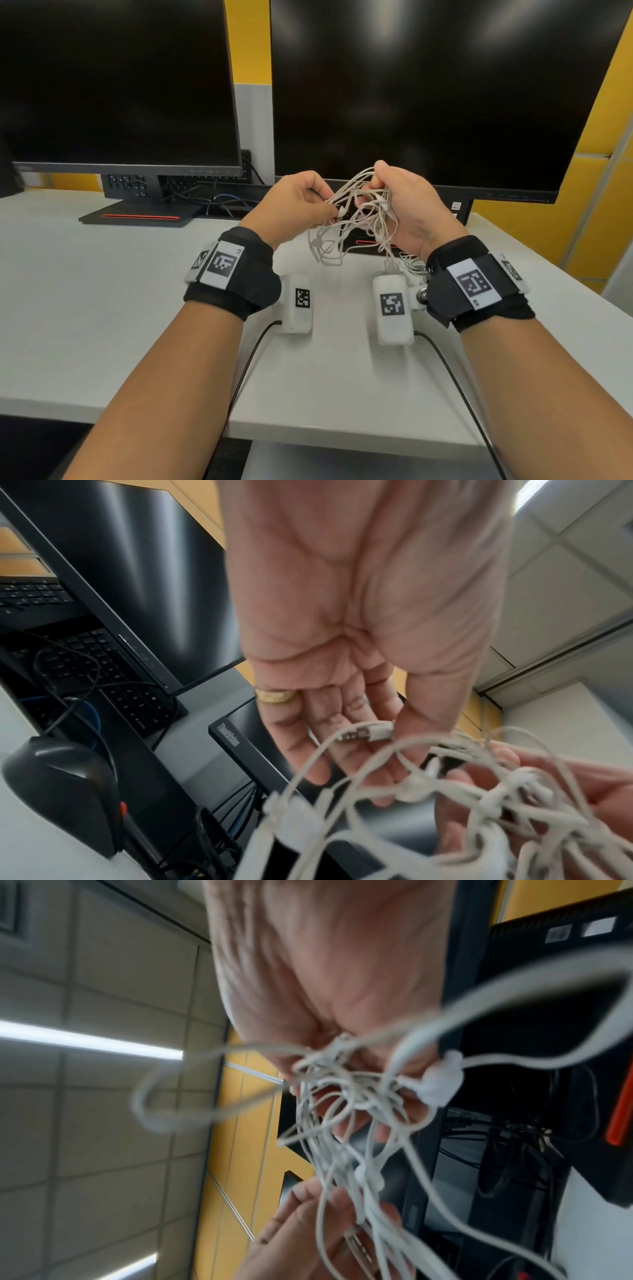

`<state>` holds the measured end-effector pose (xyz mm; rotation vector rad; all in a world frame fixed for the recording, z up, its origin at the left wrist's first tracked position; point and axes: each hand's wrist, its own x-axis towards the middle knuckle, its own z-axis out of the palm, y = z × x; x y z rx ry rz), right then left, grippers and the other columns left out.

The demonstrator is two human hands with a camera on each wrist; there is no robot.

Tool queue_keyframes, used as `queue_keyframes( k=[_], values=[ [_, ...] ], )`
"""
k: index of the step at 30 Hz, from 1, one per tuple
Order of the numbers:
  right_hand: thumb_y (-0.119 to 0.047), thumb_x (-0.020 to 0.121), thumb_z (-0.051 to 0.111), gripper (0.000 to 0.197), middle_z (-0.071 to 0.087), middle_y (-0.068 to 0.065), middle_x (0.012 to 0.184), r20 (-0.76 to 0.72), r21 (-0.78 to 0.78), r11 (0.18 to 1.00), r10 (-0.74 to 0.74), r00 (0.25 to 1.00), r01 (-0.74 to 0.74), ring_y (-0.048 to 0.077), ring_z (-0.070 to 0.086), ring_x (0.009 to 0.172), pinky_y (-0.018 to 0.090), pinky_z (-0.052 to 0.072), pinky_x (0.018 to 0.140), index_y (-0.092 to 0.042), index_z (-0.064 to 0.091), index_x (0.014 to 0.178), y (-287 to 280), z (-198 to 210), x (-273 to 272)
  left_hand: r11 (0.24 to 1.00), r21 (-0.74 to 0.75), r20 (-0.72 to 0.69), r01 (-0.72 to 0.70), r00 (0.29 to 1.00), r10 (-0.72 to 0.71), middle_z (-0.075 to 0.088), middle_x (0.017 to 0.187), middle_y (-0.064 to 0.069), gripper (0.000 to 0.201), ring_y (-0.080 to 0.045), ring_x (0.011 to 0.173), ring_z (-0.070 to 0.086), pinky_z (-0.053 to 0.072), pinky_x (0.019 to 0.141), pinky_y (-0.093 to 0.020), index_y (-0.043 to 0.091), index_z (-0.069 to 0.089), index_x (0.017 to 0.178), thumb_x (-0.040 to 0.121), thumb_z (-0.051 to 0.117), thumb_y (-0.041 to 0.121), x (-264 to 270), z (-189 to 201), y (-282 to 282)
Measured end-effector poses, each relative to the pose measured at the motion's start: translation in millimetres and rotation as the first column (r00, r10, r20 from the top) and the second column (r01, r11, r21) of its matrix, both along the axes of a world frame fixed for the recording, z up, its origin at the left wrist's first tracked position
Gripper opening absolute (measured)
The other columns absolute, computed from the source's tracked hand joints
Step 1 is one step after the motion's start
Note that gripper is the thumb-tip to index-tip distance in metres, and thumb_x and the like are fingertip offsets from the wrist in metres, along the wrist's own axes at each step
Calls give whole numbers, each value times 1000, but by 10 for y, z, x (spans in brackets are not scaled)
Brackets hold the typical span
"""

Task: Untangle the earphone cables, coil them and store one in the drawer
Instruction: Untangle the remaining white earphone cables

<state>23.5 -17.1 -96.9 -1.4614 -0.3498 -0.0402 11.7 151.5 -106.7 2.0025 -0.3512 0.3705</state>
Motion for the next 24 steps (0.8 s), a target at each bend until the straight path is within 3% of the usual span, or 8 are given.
queue_keyframes(
  k=[4,6,8,10,13,17,21,24],
  values=[
    [-27,103,46,20,60,8,80,-7,-94,995,-44,999,43,17,64,66,42,59,72,-12,54,91,22,-6,-18,995,-92,24,-26,999,28,73,81,-6,12,-12,71,71,59,72,-27,14,60,89,86,70,8,2,16,22],
    [-19,100,54,11,63,12,96,26,-158,984,-84,996,87,23,68,77,47,62,72,-16,52,110,34,-41,-4,989,-148,33,-10,999,15,73,81,-6,13,-13,72,72,59,72,-28,14,60,90,85,71,9,-8,28,30],
    [-14,96,59,26,64,13,106,59,-202,975,-85,995,95,32,71,92,52,60,75,-27,50,117,21,-63,15,986,-168,48,4,999,4,73,81,-7,11,-14,72,72,59,72,-28,13,62,89,84,71,9,-17,30,33],
    [-14,95,61,22,65,12,108,126,-278,958,-41,991,75,31,69,98,53,59,82,-28,57,112,26,-58,4,984,-178,71,1,997,12,71,81,-7,6,-13,72,70,59,73,-26,13,66,88,86,69,9,-17,21,45],
    [-19,94,63,13,69,10,102,212,-337,938,-10,977,83,24,69,96,40,60,83,-20,68,106,43,-69,-25,984,-176,107,-6,994,25,72,86,-8,7,-13,77,69,59,78,-27,17,69,90,89,66,11,11,10,68],
    [-22,96,61,9,69,7,91,245,-365,927,11,969,82,10,68,73,17,53,56,-21,69,100,62,-70,-81,994,-104,142,-35,989,50,70,86,-1,7,-10,81,67,57,77,-22,23,69,91,91,64,18,31,-3,66],
    [-23,99,55,13,71,13,92,193,-359,931,12,981,59,18,70,73,19,51,50,-20,67,97,70,-54,-84,990,-60,203,-125,970,135,67,83,10,6,4,79,62,47,69,-7,26,70,89,89,68,21,52,-2,73],
    [-21,102,49,17,69,15,106,172,-361,932,76,982,-9,20,72,86,26,58,61,-19,63,93,69,-58,-75,981,-54,229,-188,954,195,65,81,14,6,2,79,61,46,71,-11,27,70,88,88,69,21,72,-2,90]
  ],
)
